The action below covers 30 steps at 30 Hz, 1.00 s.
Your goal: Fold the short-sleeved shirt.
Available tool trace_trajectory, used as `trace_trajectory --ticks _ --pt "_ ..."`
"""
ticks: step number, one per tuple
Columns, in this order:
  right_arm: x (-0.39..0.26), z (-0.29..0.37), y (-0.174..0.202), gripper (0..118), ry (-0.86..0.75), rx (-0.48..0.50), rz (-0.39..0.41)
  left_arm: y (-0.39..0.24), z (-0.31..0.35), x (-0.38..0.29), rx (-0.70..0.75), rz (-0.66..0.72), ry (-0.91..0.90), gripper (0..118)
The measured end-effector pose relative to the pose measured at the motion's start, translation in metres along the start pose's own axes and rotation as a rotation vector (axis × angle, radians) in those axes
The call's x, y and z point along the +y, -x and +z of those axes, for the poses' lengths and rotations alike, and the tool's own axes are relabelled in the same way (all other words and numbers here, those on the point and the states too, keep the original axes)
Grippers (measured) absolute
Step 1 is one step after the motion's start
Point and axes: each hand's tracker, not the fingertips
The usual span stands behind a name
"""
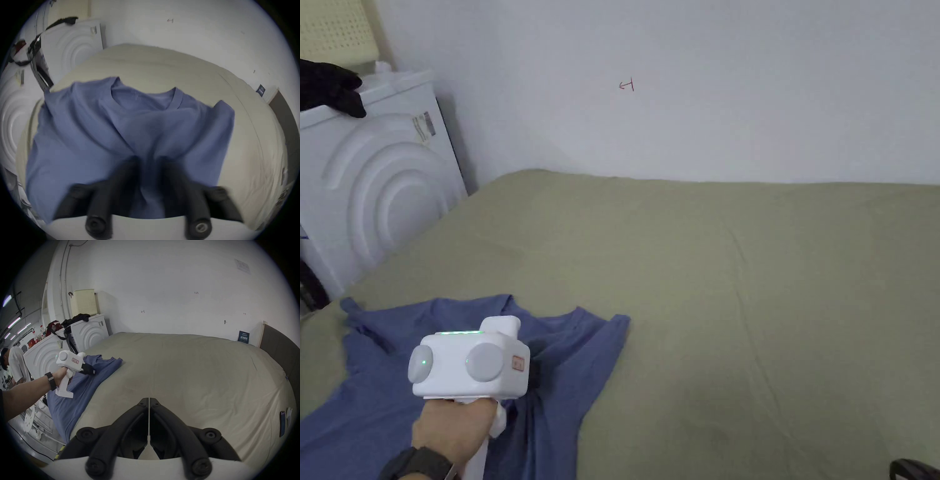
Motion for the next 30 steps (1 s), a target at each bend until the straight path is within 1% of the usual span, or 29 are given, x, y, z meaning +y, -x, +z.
trace_trajectory --ticks 1,3,6,8,10,11,13,16,18,22,26,30 --pt "0.0 0.001 0.004 4 0.001 0.006 0.001 -0.002 0.003 -0.003 0.053 -0.043 -0.009 1" --pt "-0.001 0.005 0.007 4 -0.004 0.02 0.006 0.009 0.004 0.001 -0.014 -0.013 0.005 1" --pt "0.001 0.01 0.009 4 -0.005 0.018 0.019 0.009 0.024 0.007 -0.05 0.05 -0.021 1" --pt "0.002 0.015 0.006 4 -0.013 0.02 0.018 0.003 0.041 0.014 -0.052 0.018 -0.045 1" --pt "0.005 0.021 0.005 5 -0.026 0.017 0.003 -0.009 0.056 0.021 -0.047 -0.063 -0.063 1" --pt "0.006 0.024 0.003 5 -0.035 0.014 -0.003 0.003 0.036 0.038 -0.045 -0.086 -0.039 1" --pt "0.006 0.03 -0.002 5 -0.05 0.004 -0.009 -0.009 0.042 0.046 -0.045 -0.105 -0.055 1" --pt "0.008 0.041 -0.011 5 -0.064 -0.015 -0.019 -0.031 0.038 0.064 -0.118 -0.114 -0.09 1" --pt "0.009 0.049 -0.018 5 -0.073 -0.039 -0.025 -0.06 0.042 0.077 -0.184 -0.154 -0.118 1" --pt "0.012 0.067 -0.034 5 -0.093 -0.092 -0.028 -0.144 0.041 0.099 -0.258 -0.302 -0.15 1" --pt "0.013 0.091 -0.054 5 -0.117 -0.163 -0.041 -0.244 0.048 0.11 -0.42 -0.403 -0.173 1" --pt "0.012 0.115 -0.072 5 -0.124 -0.238 -0.046 -0.349 0.079 0.096 -0.588 -0.559 -0.21 1"
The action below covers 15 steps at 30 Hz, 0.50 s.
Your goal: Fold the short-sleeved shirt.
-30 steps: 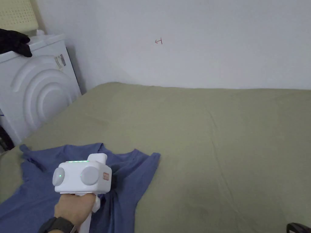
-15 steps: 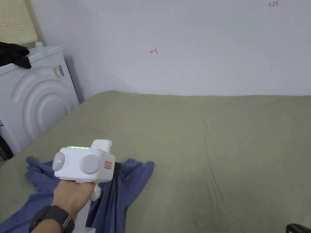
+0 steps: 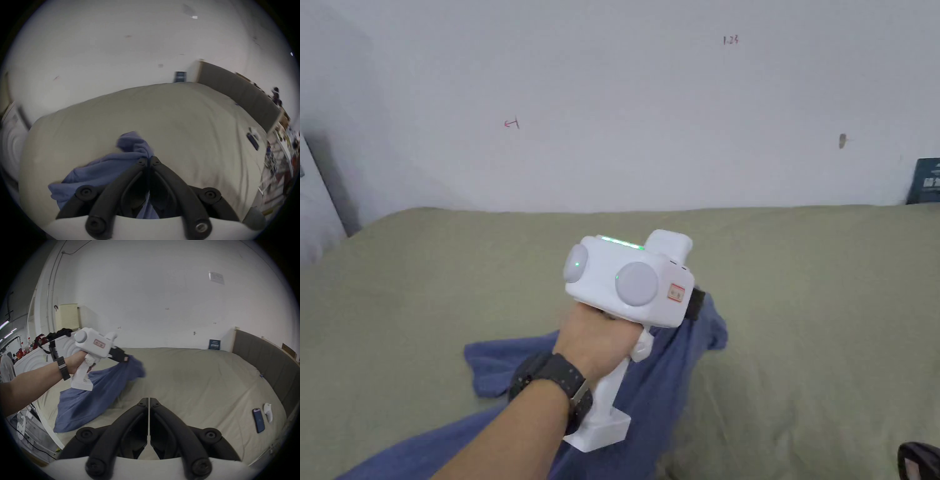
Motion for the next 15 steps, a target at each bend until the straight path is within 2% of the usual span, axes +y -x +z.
trace_trajectory --ticks 5,8,11,15 --pt "-0.003 0.02 -0.022 5 0.003 -0.08 -0.024 -0.114 -0.019 0.037 -0.304 -0.12 -0.07 1" --pt "-0.008 0.03 -0.033 5 0.014 -0.093 -0.032 -0.176 -0.027 0.046 -0.48 -0.223 -0.083 1" --pt "-0.012 0.038 -0.041 5 0.021 -0.125 -0.034 -0.233 -0.045 0.046 -0.546 -0.302 -0.01 1" --pt "-0.018 0.047 -0.051 5 0.023 -0.147 -0.06 -0.282 -0.079 0.022 -0.52 -0.38 0.096 1"
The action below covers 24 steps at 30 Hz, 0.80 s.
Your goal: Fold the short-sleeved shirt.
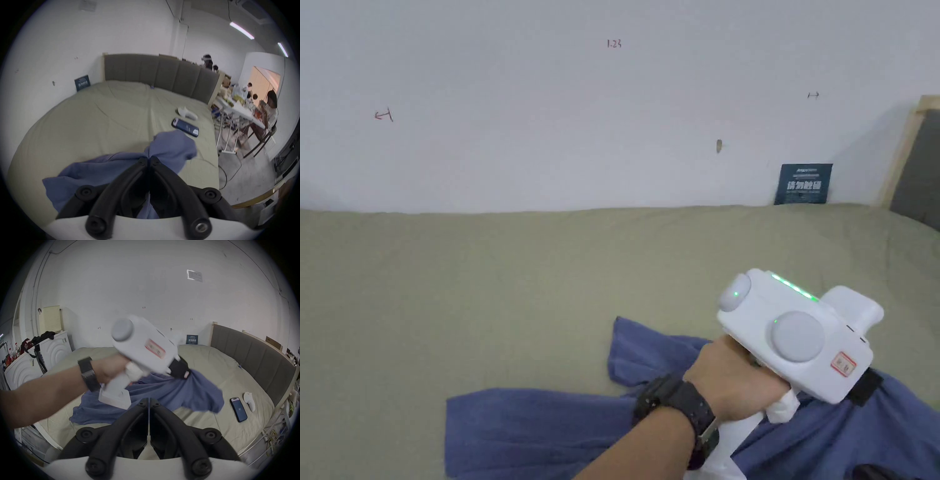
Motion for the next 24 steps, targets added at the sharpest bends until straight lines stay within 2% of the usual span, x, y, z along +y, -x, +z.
trace_trajectory --ticks 2,3,5,6,9,13,14,15,16,17,18,19,21,24 --pt "-0.003 0.002 -0.004 5 0.006 -0.008 -0.003 -0.001 -0.021 -0.011 0.007 0.012 0.025 4" --pt "-0.004 0.002 -0.006 5 0.009 -0.014 -0.003 -0.002 -0.025 -0.017 0.015 0.022 0.018 25" --pt "-0.007 0.002 -0.01 10 0.012 -0.024 -0.011 0.001 -0.03 -0.028 0.041 0.104 0.01 101" --pt "-0.008 0.003 -0.012 16 0.011 -0.024 -0.017 0.009 -0.03 -0.035 0.047 0.162 0.004 118" --pt "-0.009 0.001 -0.013 19 0.02 -0.018 -0.034 0.017 -0.004 -0.041 0.09 0.237 -0.076 118" --pt "-0.009 0.0 -0.011 19 0.008 -0.013 -0.026 0.024 0.077 -0.061 0.267 0.195 -0.191 118" --pt "-0.009 -0.001 -0.01 19 0.004 -0.012 -0.024 0.024 0.105 -0.069 0.316 0.208 -0.237 117" --pt "-0.008 -0.001 -0.008 19 -0.001 -0.009 -0.019 0.023 0.137 -0.081 0.392 0.219 -0.264 110" --pt "-0.007 -0.002 -0.007 19 -0.005 -0.007 -0.015 0.02 0.167 -0.095 0.475 0.247 -0.308 99" --pt "-0.007 -0.003 -0.005 18 -0.013 -0.009 -0.011 0.017 0.194 -0.108 0.554 0.275 -0.332 77" --pt "-0.006 -0.005 -0.003 18 -0.019 -0.015 -0.003 -0.004 0.232 -0.12 0.669 0.305 -0.36 32" --pt "-0.006 -0.006 0.0 18 -0.021 -0.022 0.012 -0.012 0.255 -0.137 0.766 0.333 -0.398 1" --pt "-0.005 -0.007 0.003 15 -0.041 -0.019 0.028 -0.02 0.301 -0.186 0.891 0.423 -0.432 0" --pt "-0.005 -0.007 0.009 4 -0.062 0.001 0.027 -0.057 0.348 -0.246 1.078 0.534 -0.42 0"
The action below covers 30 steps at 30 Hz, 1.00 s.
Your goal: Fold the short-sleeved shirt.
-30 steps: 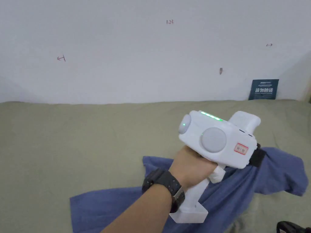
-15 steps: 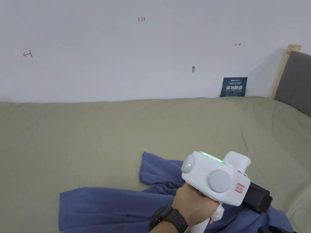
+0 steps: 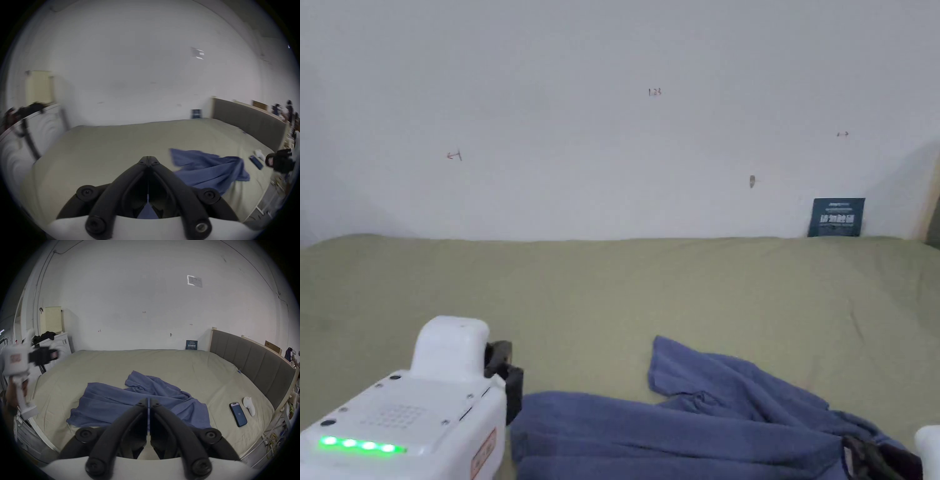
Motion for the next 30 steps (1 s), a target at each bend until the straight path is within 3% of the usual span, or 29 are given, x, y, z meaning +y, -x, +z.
trace_trajectory --ticks 3,8,14,18,19,20,21,22,27,30 --pt "-0.005 0.003 0.006 1 -0.009 0.018 0.014 0.035 0.047 -0.034 0.101 0.064 0.038 0" --pt "-0.015 0.009 0.016 1 0.016 0.056 0.02 0.046 0.078 -0.067 0.129 0.021 0.152 0" --pt "-0.014 0.007 0.024 1 0.029 0.075 0.05 0.043 0.057 -0.074 0.073 0.088 0.199 0" --pt "-0.005 -0.006 0.013 1 0.028 0.056 0.045 0.045 -0.001 -0.05 -0.02 0.117 0.195 0" --pt "-0.003 -0.011 0.008 1 0.031 0.052 0.041 0.048 -0.021 -0.044 -0.059 0.149 0.205 11" --pt "-0.002 -0.015 0.003 1 0.036 0.044 0.034 0.05 -0.042 -0.039 -0.093 0.184 0.216 40" --pt "0.0 -0.02 -0.003 1 0.042 0.032 0.023 0.052 -0.068 -0.036 -0.124 0.215 0.243 95" --pt "0.002 -0.024 -0.008 1 0.048 0.025 0.015 0.053 -0.092 -0.032 -0.157 0.231 0.273 118" --pt "0.008 -0.045 -0.045 1 0.103 -0.055 -0.014 0.04 -0.216 -0.022 -0.118 0.024 0.395 118" --pt "0.01 -0.047 -0.067 1 0.116 -0.099 -0.035 0.028 -0.274 -0.028 -0.137 -0.015 0.511 117"
